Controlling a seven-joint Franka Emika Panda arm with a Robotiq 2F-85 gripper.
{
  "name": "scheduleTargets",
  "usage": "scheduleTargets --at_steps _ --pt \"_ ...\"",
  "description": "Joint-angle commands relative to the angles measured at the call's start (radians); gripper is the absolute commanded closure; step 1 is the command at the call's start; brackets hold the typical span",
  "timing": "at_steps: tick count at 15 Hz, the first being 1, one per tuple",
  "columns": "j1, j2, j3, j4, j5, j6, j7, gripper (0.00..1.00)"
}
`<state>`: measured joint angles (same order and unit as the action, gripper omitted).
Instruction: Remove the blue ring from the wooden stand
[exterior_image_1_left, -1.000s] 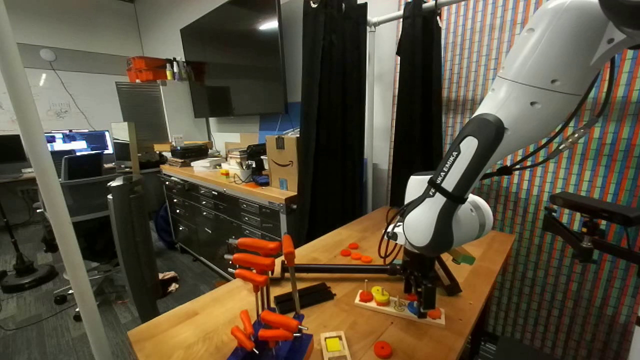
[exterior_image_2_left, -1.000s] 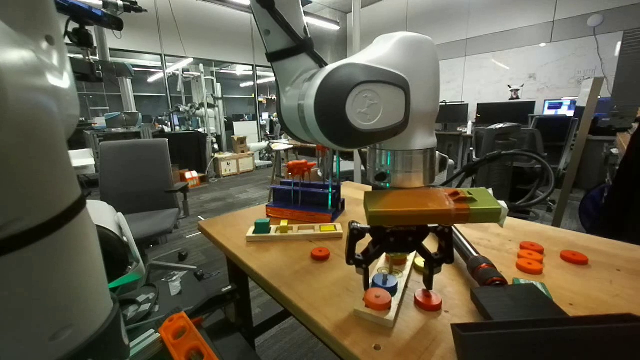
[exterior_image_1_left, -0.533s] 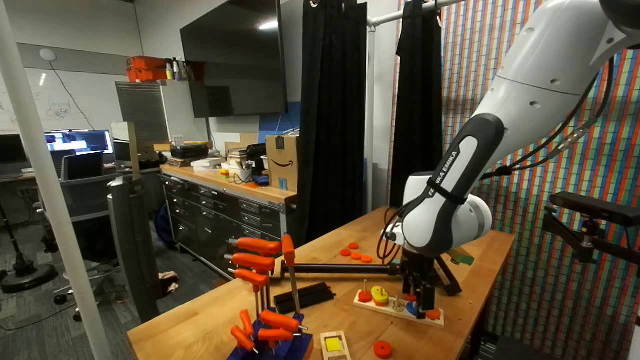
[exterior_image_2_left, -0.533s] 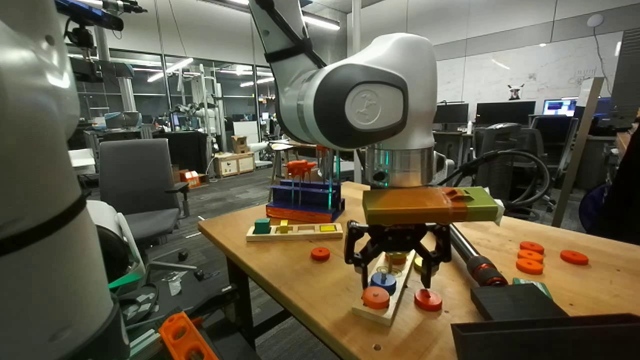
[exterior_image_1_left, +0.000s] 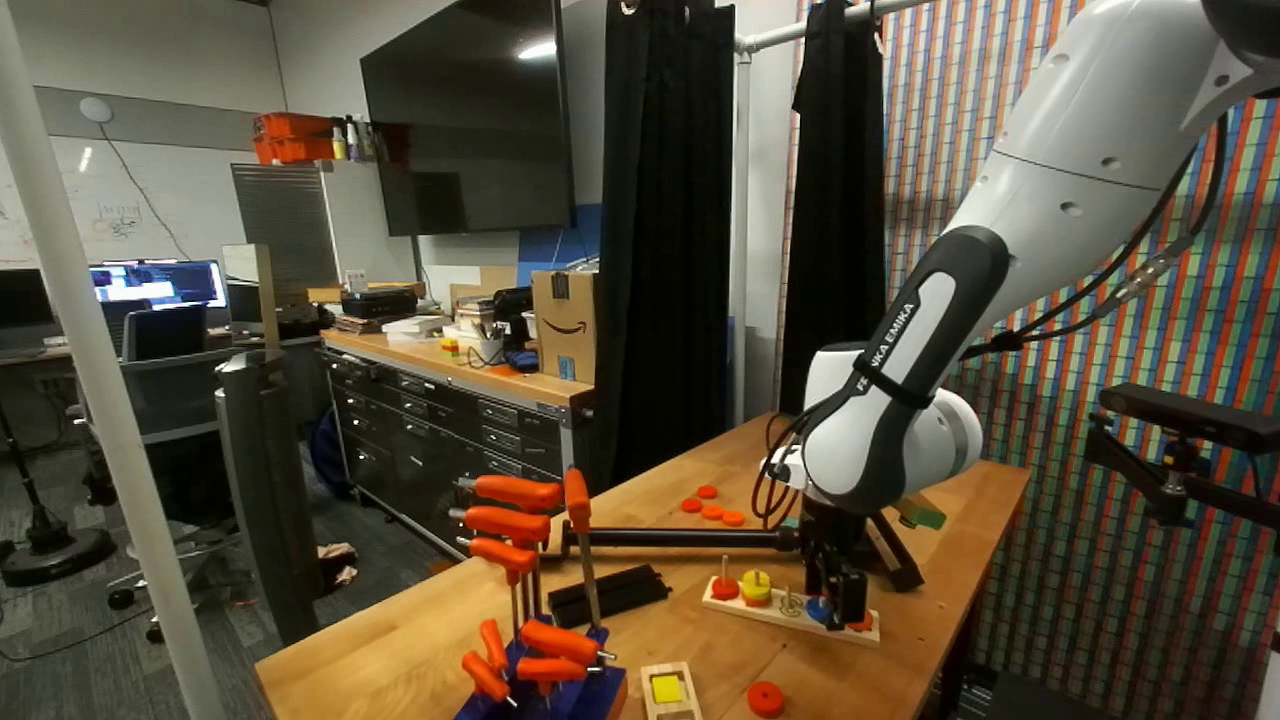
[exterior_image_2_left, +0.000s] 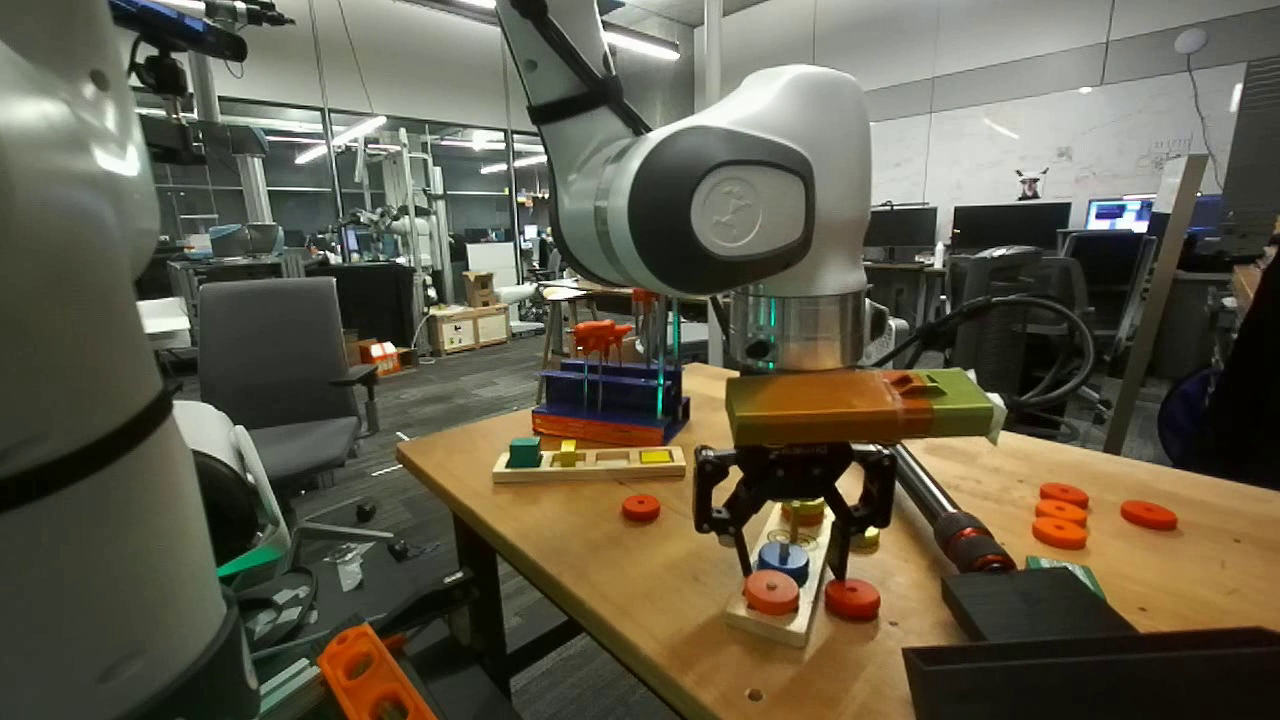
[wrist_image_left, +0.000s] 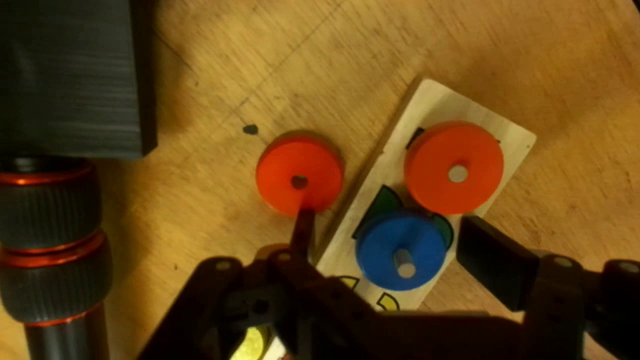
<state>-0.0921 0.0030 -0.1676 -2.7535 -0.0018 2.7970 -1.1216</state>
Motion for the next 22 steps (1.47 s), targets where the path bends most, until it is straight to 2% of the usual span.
scheduleTargets --at_steps 1,2,7,9,11,15,22 --pt "-0.015 0.001 0.014 0.002 -0.02 0.016 0.017 0.56" --pt "-0.015 0.0 0.013 0.004 -0.022 0.016 0.018 0.64" --pt "-0.011 -0.021 0.016 0.01 -0.048 -0.005 0.035 0.7" --pt "-0.008 -0.047 0.021 0.008 -0.086 -0.023 0.067 0.78" --pt "-0.002 -0.069 0.033 0.011 -0.137 -0.057 0.122 0.75" --pt "0.02 -0.136 0.08 0.004 -0.226 -0.161 0.263 0.75" --pt "0.119 -0.307 0.173 0.002 -0.201 -0.402 0.389 0.75"
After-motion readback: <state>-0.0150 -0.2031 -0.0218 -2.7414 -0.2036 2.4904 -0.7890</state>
